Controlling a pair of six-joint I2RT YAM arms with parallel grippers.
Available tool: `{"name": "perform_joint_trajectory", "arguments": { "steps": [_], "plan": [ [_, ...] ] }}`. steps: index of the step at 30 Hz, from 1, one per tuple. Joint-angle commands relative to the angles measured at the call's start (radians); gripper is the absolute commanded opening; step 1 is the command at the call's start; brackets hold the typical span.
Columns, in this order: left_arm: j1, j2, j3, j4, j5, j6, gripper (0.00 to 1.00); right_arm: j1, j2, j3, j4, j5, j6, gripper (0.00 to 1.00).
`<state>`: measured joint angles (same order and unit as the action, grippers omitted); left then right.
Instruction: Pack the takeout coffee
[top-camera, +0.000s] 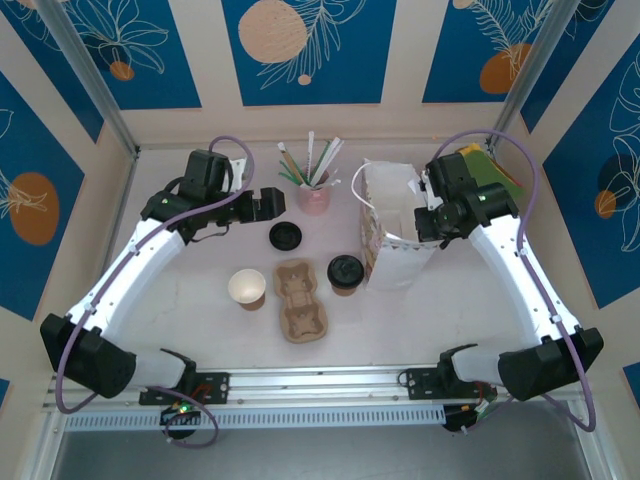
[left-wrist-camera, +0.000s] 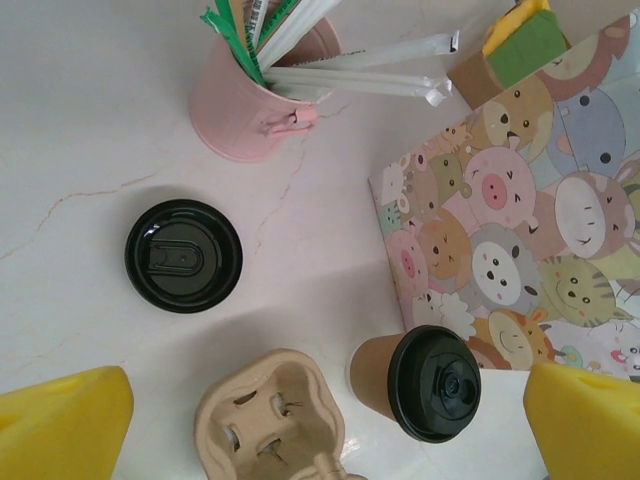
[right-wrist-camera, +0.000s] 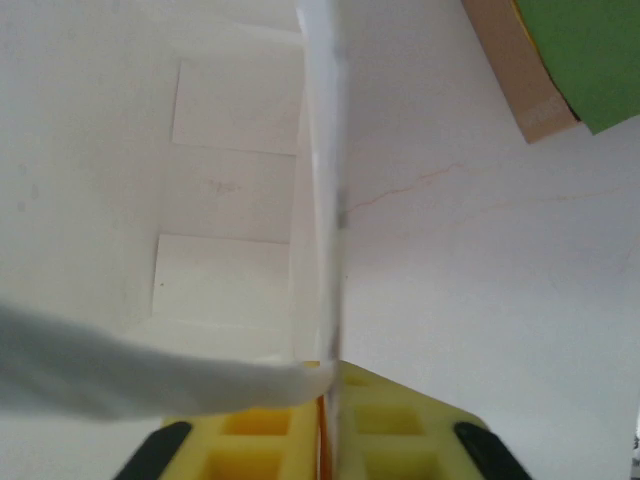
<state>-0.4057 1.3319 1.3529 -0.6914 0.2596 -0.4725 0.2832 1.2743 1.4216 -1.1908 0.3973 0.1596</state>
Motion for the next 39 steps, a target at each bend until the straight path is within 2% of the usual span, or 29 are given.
{"name": "perform_joint_trajectory", "arguments": {
  "steps": [1, 6, 12, 22, 30, 39],
  "plan": [
    [0.01, -0.028, -0.019, -0.009, 0.019, -0.009, 1.0, 0.008, -0.012, -0.007, -0.018, 0.024, -0.016, 0.3],
    [0.009, -0.036, -0.021, -0.015, 0.021, -0.01, 1.0, 0.011, 0.003, 0.063, -0.04, 0.021, 0.004, 0.35],
    [0.009, -0.044, -0.027, -0.016, 0.015, -0.012, 1.0, 0.05, 0.032, 0.247, -0.114, 0.0, 0.078, 0.43],
    [0.009, -0.063, -0.051, -0.024, 0.003, -0.016, 1.0, 0.312, 0.132, 0.461, -0.19, 0.076, 0.309, 0.49],
    [0.009, -0.129, -0.12, -0.068, -0.042, -0.041, 1.0, 0.528, 0.27, 0.475, -0.165, 0.039, 0.453, 0.51],
    [0.008, -0.274, -0.23, -0.194, -0.198, -0.095, 1.0, 0.669, 0.417, 0.455, -0.132, -0.079, 0.525, 0.51]
  ]
}}
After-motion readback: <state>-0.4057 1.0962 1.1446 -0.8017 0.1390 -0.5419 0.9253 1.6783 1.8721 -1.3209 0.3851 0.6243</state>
